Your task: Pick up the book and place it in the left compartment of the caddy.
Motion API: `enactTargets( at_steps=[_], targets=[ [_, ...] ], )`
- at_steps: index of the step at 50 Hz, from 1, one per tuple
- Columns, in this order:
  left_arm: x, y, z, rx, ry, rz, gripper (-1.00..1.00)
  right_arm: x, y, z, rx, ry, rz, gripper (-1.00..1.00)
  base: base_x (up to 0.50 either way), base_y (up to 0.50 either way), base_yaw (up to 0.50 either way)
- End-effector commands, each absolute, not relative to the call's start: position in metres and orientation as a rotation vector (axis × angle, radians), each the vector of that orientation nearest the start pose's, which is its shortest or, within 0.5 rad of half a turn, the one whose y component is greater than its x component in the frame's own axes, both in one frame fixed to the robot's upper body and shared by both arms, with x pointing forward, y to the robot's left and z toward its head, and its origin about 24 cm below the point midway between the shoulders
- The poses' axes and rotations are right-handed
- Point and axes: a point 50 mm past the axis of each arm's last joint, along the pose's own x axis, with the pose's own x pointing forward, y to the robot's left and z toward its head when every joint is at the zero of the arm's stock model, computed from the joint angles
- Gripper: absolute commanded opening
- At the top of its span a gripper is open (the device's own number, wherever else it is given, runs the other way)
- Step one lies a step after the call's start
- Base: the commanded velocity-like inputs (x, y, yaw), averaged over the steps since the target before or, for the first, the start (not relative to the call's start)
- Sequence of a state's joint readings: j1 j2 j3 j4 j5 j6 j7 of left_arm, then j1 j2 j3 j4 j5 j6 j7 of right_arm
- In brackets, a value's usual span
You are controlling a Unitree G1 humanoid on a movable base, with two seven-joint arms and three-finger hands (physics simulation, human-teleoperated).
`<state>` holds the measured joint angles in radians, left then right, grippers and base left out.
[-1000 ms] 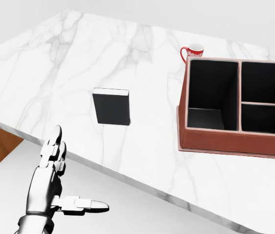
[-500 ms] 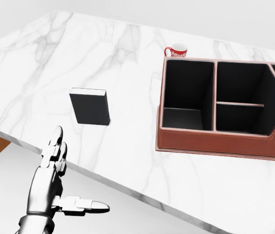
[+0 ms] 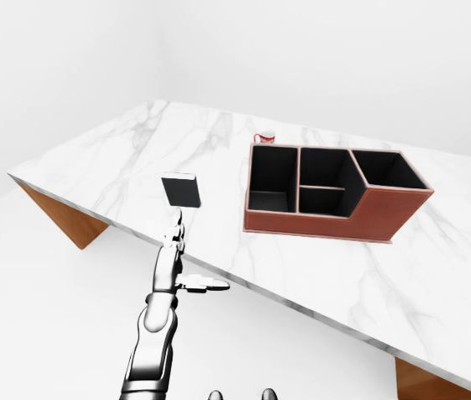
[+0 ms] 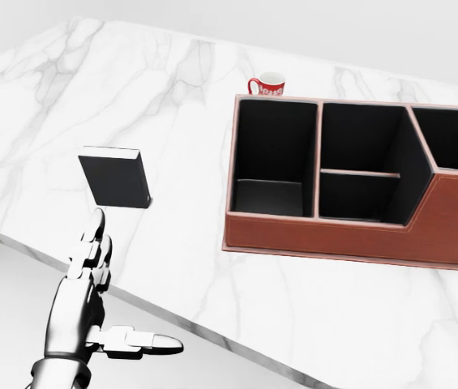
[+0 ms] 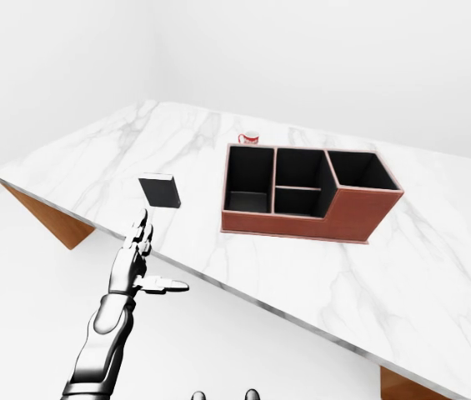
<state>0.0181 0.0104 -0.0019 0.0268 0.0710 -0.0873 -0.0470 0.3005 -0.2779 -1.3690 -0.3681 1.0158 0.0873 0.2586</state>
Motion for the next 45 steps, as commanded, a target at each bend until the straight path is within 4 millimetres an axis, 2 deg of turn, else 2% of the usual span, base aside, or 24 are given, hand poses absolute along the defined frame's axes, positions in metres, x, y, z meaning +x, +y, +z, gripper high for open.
enactTargets(
  at_steps=[1, 13, 17, 27, 45],
  targets=[
    [0.2493, 0.1490, 0.0388, 0.082, -0.041, -0.047, 1.00, 0.0254, -0.3952, 0.1877, 0.124, -0.745, -0.730, 1.00, 0.00, 0.00, 0.00],
    [0.2508, 0.1493, 0.0368, 0.084, -0.031, -0.049, 1.00, 0.0254, -0.3955, 0.1873, 0.124, -0.743, -0.730, 1.00, 0.00, 0.00, 0.00],
    [0.2480, 0.1480, 0.0426, 0.086, -0.057, -0.050, 1.00, 0.0242, -0.3952, 0.1893, 0.120, -0.750, -0.732, 1.00, 0.00, 0.00, 0.00],
    [0.2512, 0.1491, 0.0351, 0.086, -0.024, -0.051, 1.00, 0.0242, -0.3959, 0.1887, 0.118, -0.747, -0.730, 1.00, 0.00, 0.00, 0.00],
    [0.2478, 0.1458, 0.0407, 0.091, -0.049, -0.066, 1.00, 0.0260, -0.3956, 0.1878, 0.116, -0.742, -0.720, 1.00, 0.07, 0.03, 0.00]
  ],
)
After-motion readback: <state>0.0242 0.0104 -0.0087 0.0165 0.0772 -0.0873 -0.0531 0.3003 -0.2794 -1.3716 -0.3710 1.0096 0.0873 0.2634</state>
